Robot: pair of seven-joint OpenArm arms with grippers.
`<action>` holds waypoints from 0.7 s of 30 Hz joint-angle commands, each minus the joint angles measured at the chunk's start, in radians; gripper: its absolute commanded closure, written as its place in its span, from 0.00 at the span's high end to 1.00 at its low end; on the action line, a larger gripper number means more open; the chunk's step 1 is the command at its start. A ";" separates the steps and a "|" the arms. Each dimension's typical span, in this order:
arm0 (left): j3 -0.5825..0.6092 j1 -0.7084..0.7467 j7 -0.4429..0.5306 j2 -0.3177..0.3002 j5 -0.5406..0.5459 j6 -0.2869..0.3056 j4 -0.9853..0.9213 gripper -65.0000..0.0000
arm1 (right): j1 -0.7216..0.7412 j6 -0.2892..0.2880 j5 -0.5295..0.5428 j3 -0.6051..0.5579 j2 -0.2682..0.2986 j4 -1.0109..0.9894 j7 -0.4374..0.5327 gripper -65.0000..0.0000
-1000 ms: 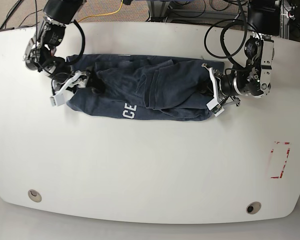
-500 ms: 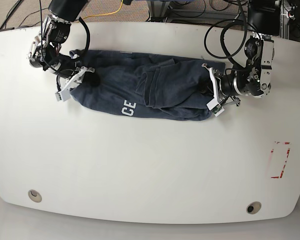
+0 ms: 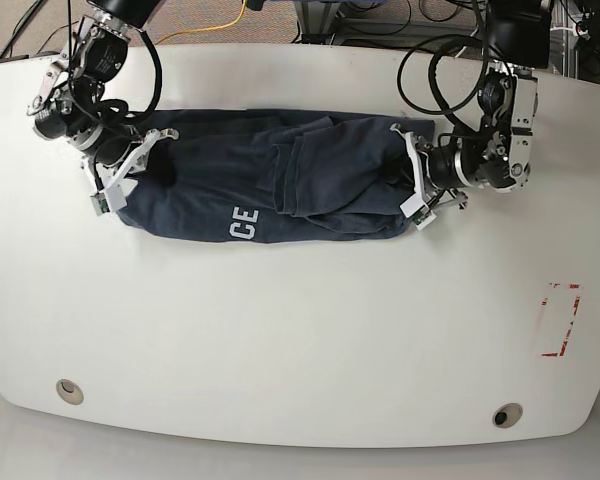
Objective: Layout the t-shirt on the table in an organized manner, then fold the t-shirt properly
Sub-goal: 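Lift both ends and fold them toward each other with both grippers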
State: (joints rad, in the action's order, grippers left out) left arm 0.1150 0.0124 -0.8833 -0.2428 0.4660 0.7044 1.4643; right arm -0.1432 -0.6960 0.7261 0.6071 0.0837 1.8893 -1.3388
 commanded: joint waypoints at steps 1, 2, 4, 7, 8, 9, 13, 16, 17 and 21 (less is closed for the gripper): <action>0.025 0.010 -0.066 0.015 -0.065 -0.006 -0.003 0.05 | 0.003 -0.002 0.020 0.001 -0.008 0.086 -0.003 0.01; 0.028 0.010 -0.066 0.018 -0.065 -0.006 -0.003 0.05 | 0.001 -0.002 0.020 0.001 -0.009 0.105 -0.012 0.01; 0.036 0.010 -0.066 0.027 -0.065 -0.006 -0.003 0.05 | 0.001 -0.002 0.020 -0.008 -0.014 0.123 -0.034 0.01; 0.038 0.010 -0.066 0.052 -0.066 -0.006 -0.003 0.05 | 0.007 -0.002 0.022 -0.065 -0.017 0.126 -0.055 0.01; 0.038 0.010 -0.066 0.061 -0.066 -0.006 -0.003 0.05 | 0.009 -0.002 0.030 -0.089 -0.017 0.126 -0.054 0.01; 0.038 0.010 -0.066 0.064 -0.066 -0.006 -0.003 0.05 | 0.009 -0.002 0.034 -0.100 -0.019 0.128 -0.054 0.01; 0.065 0.008 -0.067 0.082 -0.066 -0.006 -0.003 0.05 | 0.017 -0.002 0.092 -0.194 -0.020 0.128 -0.052 0.01; 0.085 0.005 -0.067 0.086 -0.066 -0.006 -0.004 0.05 | 0.023 -0.002 0.148 -0.252 -0.020 0.128 -0.044 0.01; 0.090 0.005 -0.067 0.086 -0.066 -0.006 -0.006 0.05 | 0.023 -0.002 0.161 -0.266 -0.020 0.128 -0.037 0.01; 0.105 0.004 -0.066 0.087 -0.066 -0.006 -0.007 0.05 | 0.040 0.069 0.257 -0.332 -0.020 0.128 -0.014 0.01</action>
State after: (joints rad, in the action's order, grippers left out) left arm 0.2096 0.0109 -0.8871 -0.1513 0.4530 0.7044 1.4631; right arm -0.1268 -0.6437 0.9241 0.2932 0.0597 1.9965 -1.3804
